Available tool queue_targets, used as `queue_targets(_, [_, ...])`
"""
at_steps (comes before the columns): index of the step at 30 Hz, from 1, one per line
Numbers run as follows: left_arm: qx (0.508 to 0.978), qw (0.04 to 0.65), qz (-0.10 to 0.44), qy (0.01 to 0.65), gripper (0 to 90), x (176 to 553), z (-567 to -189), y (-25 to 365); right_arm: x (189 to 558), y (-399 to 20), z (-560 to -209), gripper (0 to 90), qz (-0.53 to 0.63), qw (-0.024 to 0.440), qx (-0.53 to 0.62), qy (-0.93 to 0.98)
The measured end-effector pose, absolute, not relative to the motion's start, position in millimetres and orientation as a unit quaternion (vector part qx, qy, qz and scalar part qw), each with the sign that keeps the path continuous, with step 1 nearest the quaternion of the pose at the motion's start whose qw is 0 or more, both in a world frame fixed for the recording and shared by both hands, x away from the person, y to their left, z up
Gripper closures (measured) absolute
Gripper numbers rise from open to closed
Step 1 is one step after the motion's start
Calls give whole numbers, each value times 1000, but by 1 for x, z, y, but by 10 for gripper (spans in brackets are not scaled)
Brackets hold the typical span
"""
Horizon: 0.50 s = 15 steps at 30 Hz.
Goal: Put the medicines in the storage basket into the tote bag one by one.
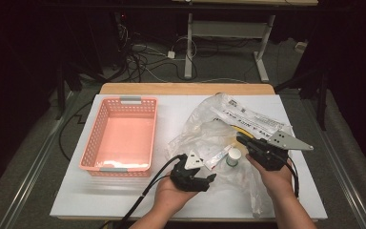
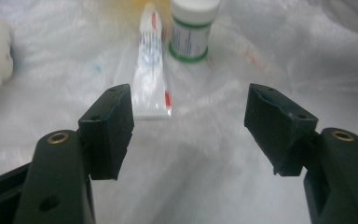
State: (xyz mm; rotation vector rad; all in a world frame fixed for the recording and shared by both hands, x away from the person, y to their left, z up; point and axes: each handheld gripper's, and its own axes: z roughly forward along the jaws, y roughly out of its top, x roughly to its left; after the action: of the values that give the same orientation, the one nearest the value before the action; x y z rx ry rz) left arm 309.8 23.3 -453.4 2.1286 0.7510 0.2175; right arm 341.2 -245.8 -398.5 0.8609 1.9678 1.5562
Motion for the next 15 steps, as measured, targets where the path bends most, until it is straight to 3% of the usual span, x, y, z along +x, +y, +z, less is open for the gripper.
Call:
queue_targets(6, [859,391,75,322,214,305,-472,26,341,-245,-400,899,566,241,315,722])
queue_targets(15, [863,372,63,335,218,316,-483,-7,342,-245,-401,899,566,239,316,723])
